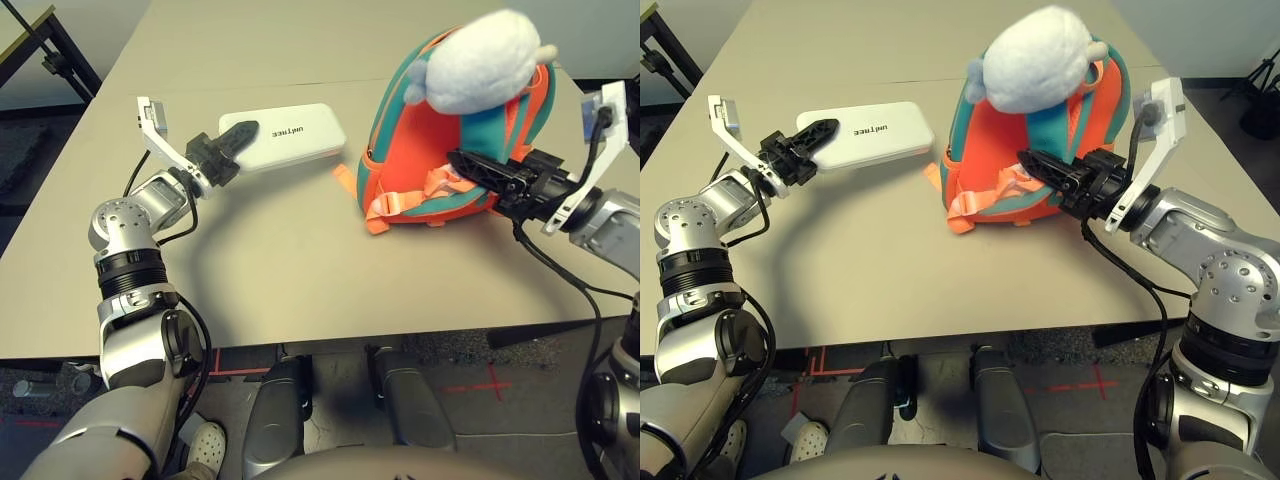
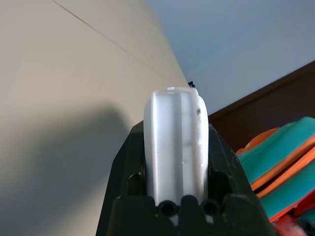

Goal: Put the pencil case into the backpack and zip it.

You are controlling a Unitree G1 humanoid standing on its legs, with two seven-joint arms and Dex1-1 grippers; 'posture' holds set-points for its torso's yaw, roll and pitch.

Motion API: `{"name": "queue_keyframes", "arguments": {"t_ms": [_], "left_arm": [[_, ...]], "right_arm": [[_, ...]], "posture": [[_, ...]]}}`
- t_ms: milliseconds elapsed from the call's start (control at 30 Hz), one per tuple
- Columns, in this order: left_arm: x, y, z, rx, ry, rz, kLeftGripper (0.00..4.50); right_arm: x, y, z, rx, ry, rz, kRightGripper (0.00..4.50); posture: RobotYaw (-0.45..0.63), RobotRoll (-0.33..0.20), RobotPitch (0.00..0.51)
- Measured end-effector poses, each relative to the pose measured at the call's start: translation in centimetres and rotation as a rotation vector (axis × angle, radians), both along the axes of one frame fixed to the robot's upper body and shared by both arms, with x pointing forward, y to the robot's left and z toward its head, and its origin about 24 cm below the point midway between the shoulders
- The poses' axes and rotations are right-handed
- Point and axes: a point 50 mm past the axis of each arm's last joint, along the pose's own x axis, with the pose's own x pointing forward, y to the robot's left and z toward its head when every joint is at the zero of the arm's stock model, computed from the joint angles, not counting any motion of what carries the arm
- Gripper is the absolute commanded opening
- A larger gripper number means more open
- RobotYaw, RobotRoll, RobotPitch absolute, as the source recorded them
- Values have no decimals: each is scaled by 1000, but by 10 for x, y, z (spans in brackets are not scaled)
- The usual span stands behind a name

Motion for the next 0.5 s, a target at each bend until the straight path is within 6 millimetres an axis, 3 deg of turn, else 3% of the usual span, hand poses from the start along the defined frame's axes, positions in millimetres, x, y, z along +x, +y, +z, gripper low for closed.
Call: {"name": "queue_keyframes", "arguments": {"t_ms": [267,500], "left_arm": [[0,-7,23,36,-90,-59,1257],[-11,-3,70,144,-285,-157,1257]], "right_arm": [[11,1,-18,-70,-17,-65,709],[18,-3,-26,-79,-24,-79,709]], "posture": [[-188,0,130],[-181,0,131]]}}
